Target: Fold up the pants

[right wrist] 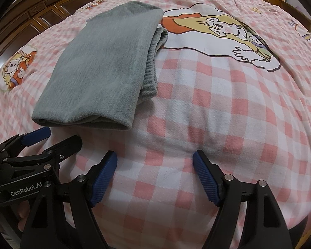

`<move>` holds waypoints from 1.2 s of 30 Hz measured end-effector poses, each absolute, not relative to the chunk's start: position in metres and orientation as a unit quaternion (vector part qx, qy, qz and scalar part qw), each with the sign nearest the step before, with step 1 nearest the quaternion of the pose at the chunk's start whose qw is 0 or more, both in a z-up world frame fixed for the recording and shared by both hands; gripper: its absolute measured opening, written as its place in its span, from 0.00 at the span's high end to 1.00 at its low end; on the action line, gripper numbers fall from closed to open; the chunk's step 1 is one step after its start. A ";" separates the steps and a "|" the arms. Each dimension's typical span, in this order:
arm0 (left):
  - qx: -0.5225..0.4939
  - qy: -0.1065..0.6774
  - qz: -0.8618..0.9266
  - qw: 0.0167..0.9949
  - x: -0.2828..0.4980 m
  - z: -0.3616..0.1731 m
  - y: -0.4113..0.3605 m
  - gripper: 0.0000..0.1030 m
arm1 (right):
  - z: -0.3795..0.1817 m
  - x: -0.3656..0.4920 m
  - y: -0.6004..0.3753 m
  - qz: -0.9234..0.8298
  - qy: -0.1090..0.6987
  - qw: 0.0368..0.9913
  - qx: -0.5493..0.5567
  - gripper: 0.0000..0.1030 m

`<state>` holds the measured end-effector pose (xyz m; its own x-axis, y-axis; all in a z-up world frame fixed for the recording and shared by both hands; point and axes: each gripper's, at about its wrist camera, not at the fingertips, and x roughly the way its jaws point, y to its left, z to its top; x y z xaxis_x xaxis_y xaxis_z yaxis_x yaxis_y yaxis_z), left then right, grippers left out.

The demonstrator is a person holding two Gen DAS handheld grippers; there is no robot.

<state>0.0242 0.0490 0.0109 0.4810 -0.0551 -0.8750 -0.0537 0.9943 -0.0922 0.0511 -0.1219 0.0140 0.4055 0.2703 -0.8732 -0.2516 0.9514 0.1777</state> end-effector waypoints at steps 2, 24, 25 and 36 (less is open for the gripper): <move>-0.054 0.509 0.000 0.859 0.024 0.011 0.049 0.13 | 0.014 0.051 -0.122 0.156 0.523 0.838 0.009 0.24; -0.054 0.509 0.000 0.859 0.024 0.011 0.049 0.13 | 0.013 0.051 -0.122 0.156 0.522 0.839 0.010 0.24; -0.054 0.510 0.000 0.859 0.024 0.011 0.049 0.13 | 0.013 0.051 -0.122 0.156 0.522 0.839 0.010 0.24; -0.054 0.510 0.000 0.859 0.024 0.011 0.049 0.13 | 0.014 0.051 -0.121 0.156 0.521 0.839 0.010 0.23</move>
